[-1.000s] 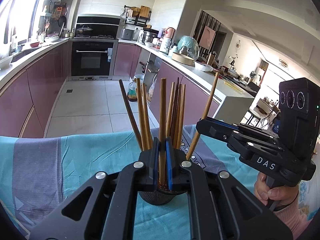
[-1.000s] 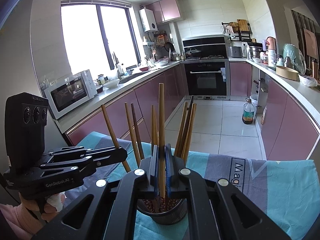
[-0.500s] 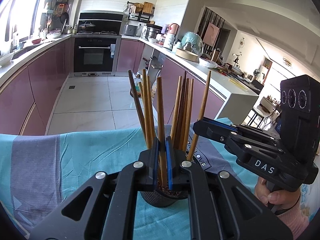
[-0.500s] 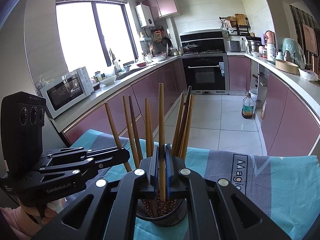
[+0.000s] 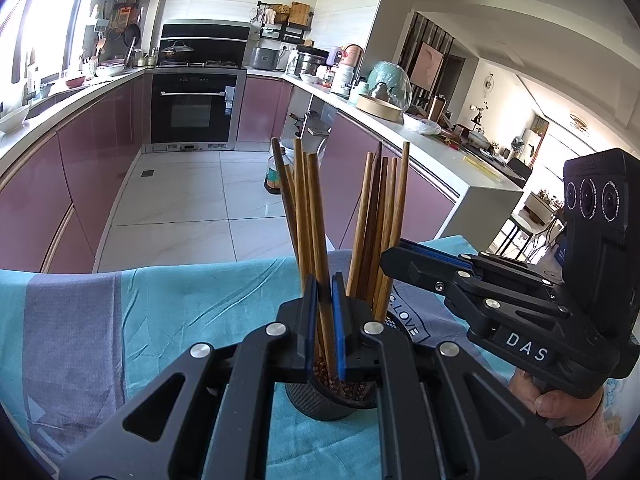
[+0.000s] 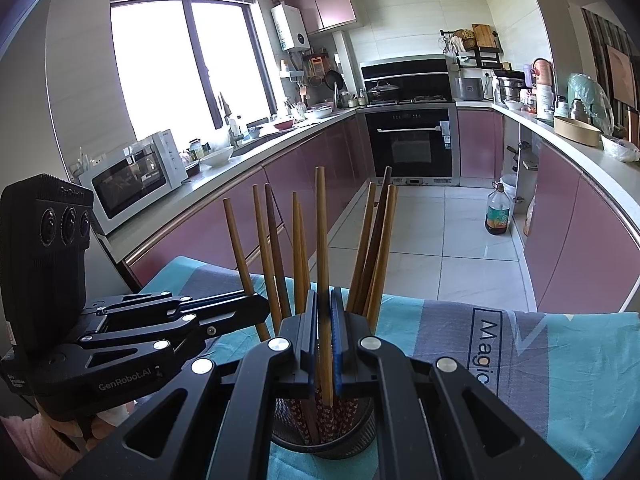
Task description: Organize utensils
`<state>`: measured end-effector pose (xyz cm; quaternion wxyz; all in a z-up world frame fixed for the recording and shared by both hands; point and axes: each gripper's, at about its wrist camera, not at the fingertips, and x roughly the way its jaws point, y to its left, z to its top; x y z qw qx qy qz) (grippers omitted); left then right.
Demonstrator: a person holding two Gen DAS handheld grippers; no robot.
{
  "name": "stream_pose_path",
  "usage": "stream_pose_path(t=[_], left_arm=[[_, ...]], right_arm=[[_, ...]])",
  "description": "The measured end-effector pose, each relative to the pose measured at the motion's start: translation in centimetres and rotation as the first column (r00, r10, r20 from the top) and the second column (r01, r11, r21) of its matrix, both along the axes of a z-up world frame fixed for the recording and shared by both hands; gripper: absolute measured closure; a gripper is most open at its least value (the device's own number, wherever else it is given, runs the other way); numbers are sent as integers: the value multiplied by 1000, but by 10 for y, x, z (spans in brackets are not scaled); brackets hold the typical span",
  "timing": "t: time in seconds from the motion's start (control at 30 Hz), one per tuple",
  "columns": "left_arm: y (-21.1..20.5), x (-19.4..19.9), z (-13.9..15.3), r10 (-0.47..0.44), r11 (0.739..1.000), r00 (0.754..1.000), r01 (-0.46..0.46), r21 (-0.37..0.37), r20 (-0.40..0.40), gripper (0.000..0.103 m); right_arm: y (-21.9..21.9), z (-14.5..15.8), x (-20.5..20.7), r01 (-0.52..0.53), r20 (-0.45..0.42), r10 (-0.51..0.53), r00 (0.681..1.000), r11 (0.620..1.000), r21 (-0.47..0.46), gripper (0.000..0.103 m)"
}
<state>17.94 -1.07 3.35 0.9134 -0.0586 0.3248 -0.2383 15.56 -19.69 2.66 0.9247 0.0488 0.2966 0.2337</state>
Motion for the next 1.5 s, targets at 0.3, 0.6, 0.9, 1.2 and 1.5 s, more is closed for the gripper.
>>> stream_pose_path(t=[0.3,0.6,0.9,1.2,1.5], left_arm=[[-3,6,-4,6,1000,1000,-6,11,-9,95],[-6,13,-14,15,1000,1000,-15,22,-24,95],[-8,13,-17,11,1000,1000,-10,23,-28,89],[-7,6,-17,14,1000,1000,-14,21,-7,73],[13,-20,-9,62,997,995,-66,37,84,42]], right_arm=[[2,-3,5,1,-8,-1,1000,1000,2,98],[3,-6,9,6,-18,-6,1000,1000,13,97],[5,-8,9,9,-26,-9,1000,1000,20,97],[4,-9,4,6,-24,-5,1000,1000,22,97],[-5,-11,-14,29,-5,-29,1000,999,29,87]])
